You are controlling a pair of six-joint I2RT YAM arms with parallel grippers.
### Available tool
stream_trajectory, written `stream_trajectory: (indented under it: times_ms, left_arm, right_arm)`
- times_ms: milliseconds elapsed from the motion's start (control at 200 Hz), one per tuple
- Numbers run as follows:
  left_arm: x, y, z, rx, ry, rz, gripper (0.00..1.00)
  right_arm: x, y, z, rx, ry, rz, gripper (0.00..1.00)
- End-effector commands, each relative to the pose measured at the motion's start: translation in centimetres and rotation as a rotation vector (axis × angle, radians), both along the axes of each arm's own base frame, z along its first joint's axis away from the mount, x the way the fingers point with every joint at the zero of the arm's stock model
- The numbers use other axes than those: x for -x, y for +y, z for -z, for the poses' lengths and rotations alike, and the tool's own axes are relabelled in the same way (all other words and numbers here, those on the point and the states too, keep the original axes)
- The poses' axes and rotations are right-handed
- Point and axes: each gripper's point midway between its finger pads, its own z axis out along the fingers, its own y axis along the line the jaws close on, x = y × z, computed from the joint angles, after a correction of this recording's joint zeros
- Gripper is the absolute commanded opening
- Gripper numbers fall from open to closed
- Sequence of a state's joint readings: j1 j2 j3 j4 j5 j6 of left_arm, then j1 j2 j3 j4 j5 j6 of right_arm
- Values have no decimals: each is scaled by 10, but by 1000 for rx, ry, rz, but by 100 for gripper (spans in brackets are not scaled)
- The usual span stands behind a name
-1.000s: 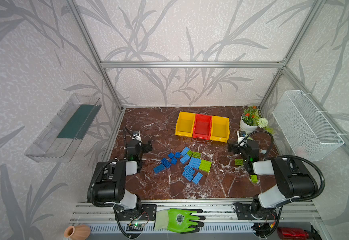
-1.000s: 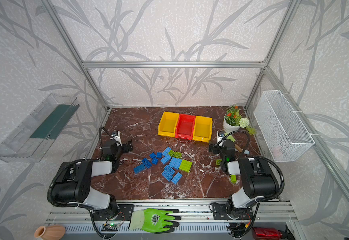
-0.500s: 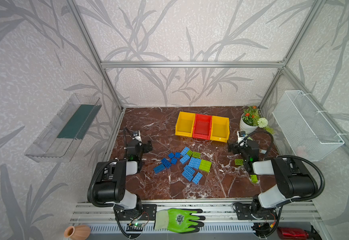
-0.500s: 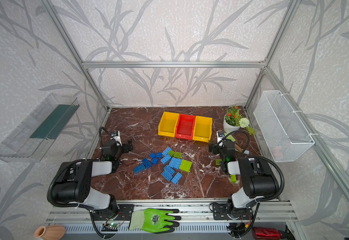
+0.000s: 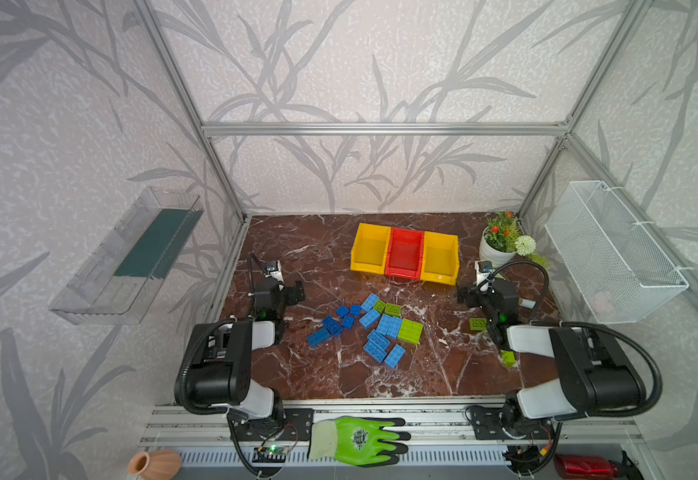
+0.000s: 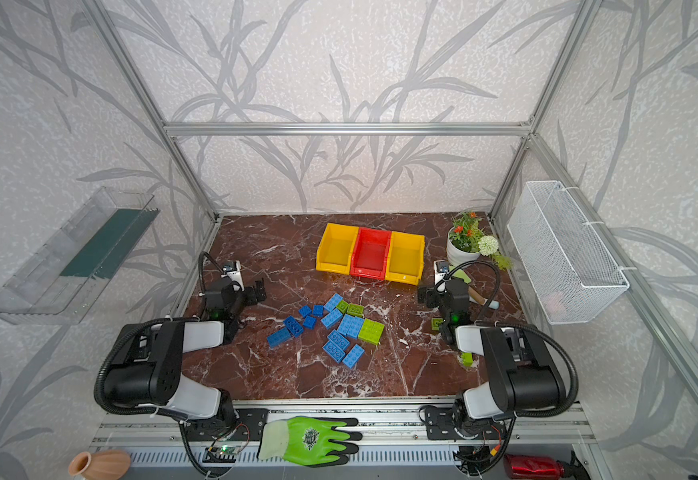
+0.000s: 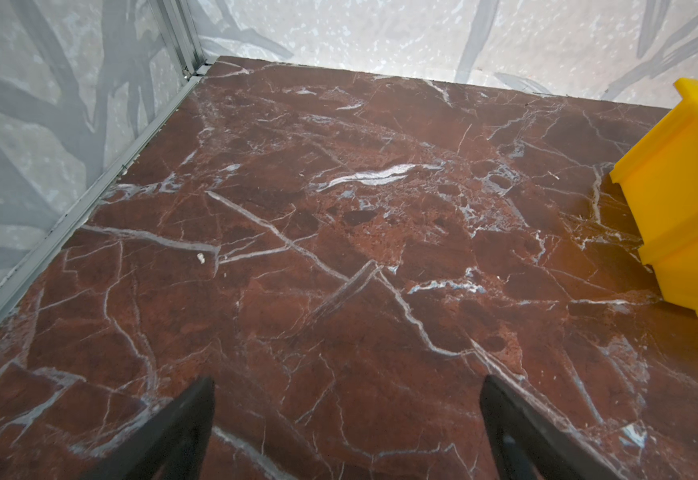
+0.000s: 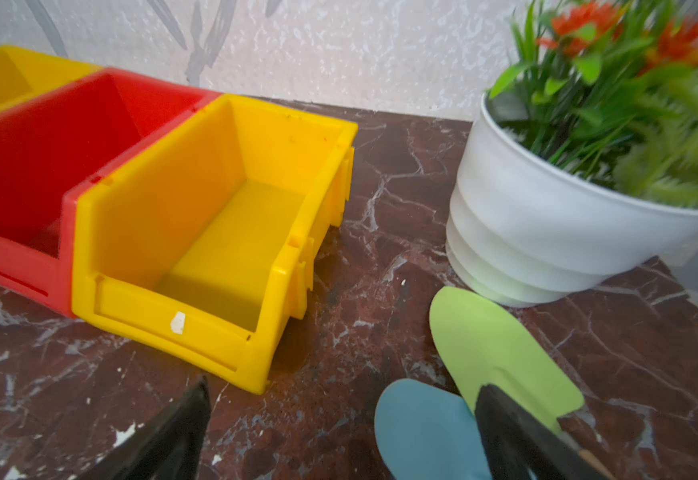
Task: Sort the legos into containers by color
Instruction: 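Lower the right gripper onto a lime-green brick while the left arm reaches over the pile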
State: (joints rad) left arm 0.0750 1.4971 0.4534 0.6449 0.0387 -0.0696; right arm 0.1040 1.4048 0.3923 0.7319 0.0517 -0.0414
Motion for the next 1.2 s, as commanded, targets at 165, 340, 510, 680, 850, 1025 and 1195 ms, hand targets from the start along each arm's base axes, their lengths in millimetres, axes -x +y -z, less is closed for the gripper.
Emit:
stream_trajectory:
  times_ms: [165, 340, 510, 680, 850, 1025, 1195]
  left_arm:
    - [-6, -8, -42, -108, 55, -45, 93]
    - [-4, -54, -64, -115, 64, -25, 93]
    - [16, -106, -71, -47, 70, 40, 93]
    - [49, -154, -64, 76, 98, 134, 92]
    - [78, -192, -67, 76, 84, 252, 93]
    - [96, -231, -69, 43, 79, 403, 92]
    - [103, -263, -68, 19, 95, 521, 93]
  right_arm:
    - [15, -8, -47, -41, 134, 220, 99]
    - [35, 21, -39, -46, 316, 196, 99]
    - [57, 28, -21, -56, 423, 214, 99]
    - [80, 22, 2, -78, 541, 264, 96]
    - [100, 20, 16, -56, 655, 274, 95]
    - [111, 10, 31, -13, 712, 315, 96]
    - [114, 8, 48, -63, 773, 352, 96]
